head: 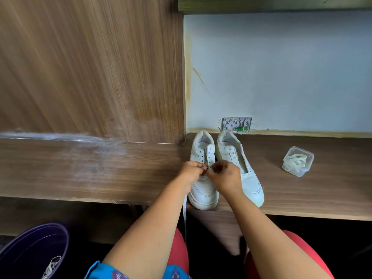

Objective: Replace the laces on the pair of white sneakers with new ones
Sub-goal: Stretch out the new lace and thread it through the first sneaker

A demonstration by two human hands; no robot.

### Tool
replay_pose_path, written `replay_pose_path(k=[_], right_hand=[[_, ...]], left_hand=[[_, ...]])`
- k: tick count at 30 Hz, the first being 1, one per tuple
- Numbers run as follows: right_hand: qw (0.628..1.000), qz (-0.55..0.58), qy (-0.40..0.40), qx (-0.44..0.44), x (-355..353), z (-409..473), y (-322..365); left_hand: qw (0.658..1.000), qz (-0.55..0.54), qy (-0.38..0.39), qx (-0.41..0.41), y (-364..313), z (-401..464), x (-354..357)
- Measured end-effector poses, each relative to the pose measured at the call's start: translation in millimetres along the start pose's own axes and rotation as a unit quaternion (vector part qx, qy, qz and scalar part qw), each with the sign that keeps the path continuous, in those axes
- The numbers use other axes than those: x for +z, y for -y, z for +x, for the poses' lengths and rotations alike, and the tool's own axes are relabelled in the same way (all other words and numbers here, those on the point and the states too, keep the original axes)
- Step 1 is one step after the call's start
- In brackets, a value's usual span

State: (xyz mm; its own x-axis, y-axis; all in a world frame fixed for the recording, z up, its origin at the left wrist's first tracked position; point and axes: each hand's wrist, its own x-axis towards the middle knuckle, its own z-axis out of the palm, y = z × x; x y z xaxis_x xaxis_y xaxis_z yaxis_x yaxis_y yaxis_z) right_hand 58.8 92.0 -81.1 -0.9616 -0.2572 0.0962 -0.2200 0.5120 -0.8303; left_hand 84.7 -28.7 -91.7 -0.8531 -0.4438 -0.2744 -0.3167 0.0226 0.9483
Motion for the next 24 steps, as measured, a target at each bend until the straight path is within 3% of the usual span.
replay_pose_path(k=[8,12,14,15,16,17,18,19,20,22,23,24], right_hand=[[1.0,0.021,0.013,-0.014,-11,6,-7],[0.999,0.024,-0.024,-0.003,-7,10,-9],[0.993,0.1,-0.057,0.036,-9,13,-5],[0.975,0.198,-0.083,0.06,-13,16,-1],[0.934,0.331,-0.109,0.083,-21,18,4],[0.87,0.466,-0.124,0.103,-30,20,9],[0.818,0.549,-0.132,0.11,-39,22,12],[0.802,0.572,-0.139,0.1,-47,22,15],[0.848,0.503,-0.145,0.078,-52,23,16],[0.983,0.157,-0.084,-0.032,-49,22,7],[0.995,-0.019,-0.021,-0.091,-42,19,1],[0.981,-0.14,0.039,-0.127,-33,18,-8]], left_hand=[[0.999,-0.022,0.034,0.01,3,3,-3],[0.995,0.085,0.013,0.043,6,5,-6],[0.988,0.139,0.02,0.058,7,6,-9],[0.985,0.16,0.025,0.059,6,6,-10],[0.983,0.171,0.033,0.055,6,6,-10],[0.983,0.171,0.038,0.053,6,6,-10],[0.984,0.167,0.04,0.052,7,6,-10],[0.983,0.169,0.038,0.057,6,6,-10],[0.982,0.173,0.035,0.061,6,5,-10],[0.982,0.176,0.033,0.062,7,5,-11],[0.982,0.176,0.035,0.063,7,6,-12],[0.982,0.172,0.04,0.063,6,5,-13]])
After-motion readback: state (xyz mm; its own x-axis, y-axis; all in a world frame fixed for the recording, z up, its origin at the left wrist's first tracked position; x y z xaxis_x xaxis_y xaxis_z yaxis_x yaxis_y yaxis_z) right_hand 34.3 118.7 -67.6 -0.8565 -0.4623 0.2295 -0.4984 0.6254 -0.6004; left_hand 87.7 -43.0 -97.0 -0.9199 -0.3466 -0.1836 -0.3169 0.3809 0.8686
